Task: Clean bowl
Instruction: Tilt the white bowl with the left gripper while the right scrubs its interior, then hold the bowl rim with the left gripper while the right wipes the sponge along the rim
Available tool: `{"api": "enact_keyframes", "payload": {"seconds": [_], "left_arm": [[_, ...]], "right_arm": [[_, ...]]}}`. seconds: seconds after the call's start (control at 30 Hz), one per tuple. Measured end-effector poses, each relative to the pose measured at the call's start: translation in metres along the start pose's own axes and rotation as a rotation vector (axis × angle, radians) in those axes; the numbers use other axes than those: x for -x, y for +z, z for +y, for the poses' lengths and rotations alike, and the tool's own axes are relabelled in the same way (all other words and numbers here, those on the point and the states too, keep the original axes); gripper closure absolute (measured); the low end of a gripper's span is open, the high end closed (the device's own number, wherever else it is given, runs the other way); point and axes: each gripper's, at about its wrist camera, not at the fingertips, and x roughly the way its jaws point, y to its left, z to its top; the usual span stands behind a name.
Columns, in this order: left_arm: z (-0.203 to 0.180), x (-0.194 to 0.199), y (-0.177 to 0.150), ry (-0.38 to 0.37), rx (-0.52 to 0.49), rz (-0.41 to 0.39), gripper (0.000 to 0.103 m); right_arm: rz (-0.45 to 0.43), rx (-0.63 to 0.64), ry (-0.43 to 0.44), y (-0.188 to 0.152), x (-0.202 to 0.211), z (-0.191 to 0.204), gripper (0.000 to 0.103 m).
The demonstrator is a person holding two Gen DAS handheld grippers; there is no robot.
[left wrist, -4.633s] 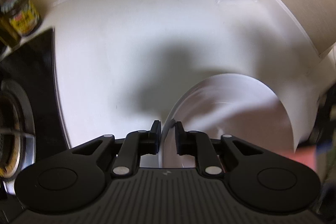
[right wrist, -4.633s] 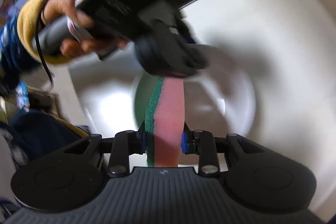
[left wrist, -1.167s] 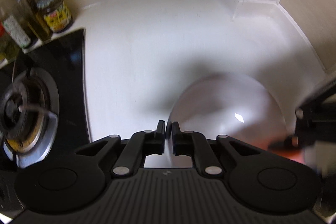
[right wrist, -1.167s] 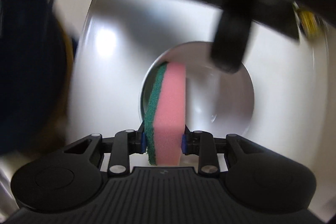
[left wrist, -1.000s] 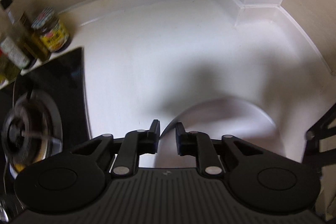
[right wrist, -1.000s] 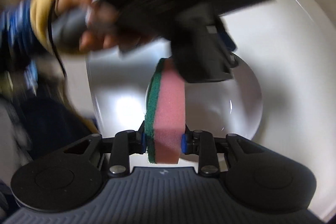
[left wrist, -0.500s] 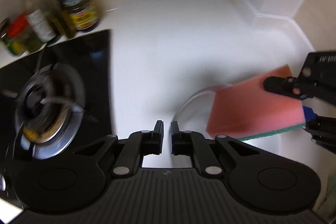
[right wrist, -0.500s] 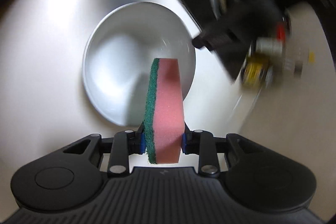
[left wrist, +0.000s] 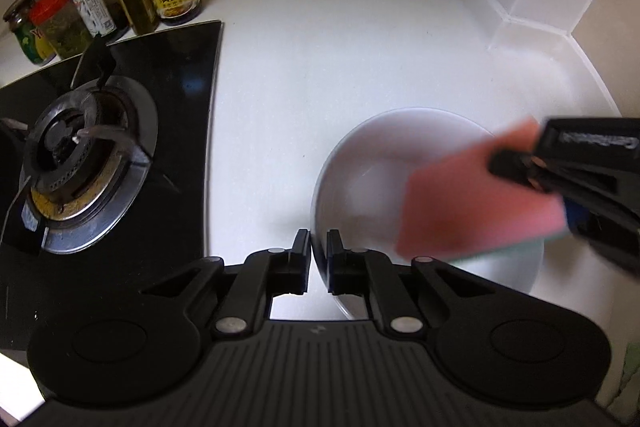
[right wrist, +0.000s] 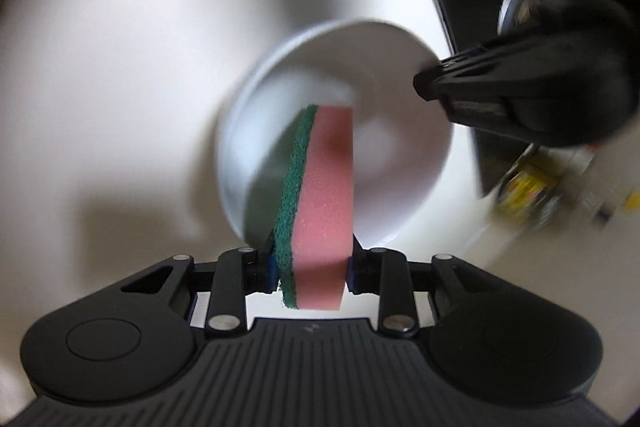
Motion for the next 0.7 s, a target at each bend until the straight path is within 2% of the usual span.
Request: {"api": "enact_keyframes", "payload": {"seconds": [0.03,0.1,0.17,0.2,0.27,0.33,0.43,0.5,0.6,0.7], "left_arm": [[0.000,-0.001,0.000,-0.003,-0.001,-0.006,0.097],[0.003,-0.003,0.003,-0.027,0.005,-0.019,0.097],[0.008,-0.004,0.004,-0.057,0.010,-0.019,0.098],[0.010,-0.005,0.004,-0.073,0.012,-0.017,0.099],[0.016,-0.005,0.005,-0.104,0.016,-0.014,0.099],[0.018,-0.006,0.007,-0.124,0.003,-0.006,0.098],[0.018,-0.008,0.011,-0.135,-0.028,0.005,0.099],[0.016,-0.009,0.014,-0.134,-0.053,0.011,0.099],[0.012,-0.018,0.018,-0.123,-0.098,0.033,0.099],[0.012,-0.020,0.019,-0.122,-0.087,0.034,0.099]], "right_arm": [[-0.036,-0.128,0.072,-0.003,0.008,-0.011,0.077],[-0.107,-0.297,0.173,-0.014,0.017,-0.027,0.077],[-0.200,-0.546,0.280,-0.037,0.029,-0.049,0.077],[-0.217,-0.603,0.265,-0.049,0.033,-0.052,0.077],[-0.215,-0.668,0.162,-0.071,0.040,-0.056,0.077],[-0.198,-0.685,0.085,-0.083,0.038,-0.060,0.077],[-0.171,-0.635,-0.012,-0.090,0.022,-0.078,0.077],[-0.164,-0.578,-0.056,-0.080,0.023,-0.079,0.077],[-0.197,-0.434,-0.102,-0.055,0.005,-0.084,0.077],[-0.208,-0.295,-0.150,-0.036,-0.006,-0.074,0.077]]}}
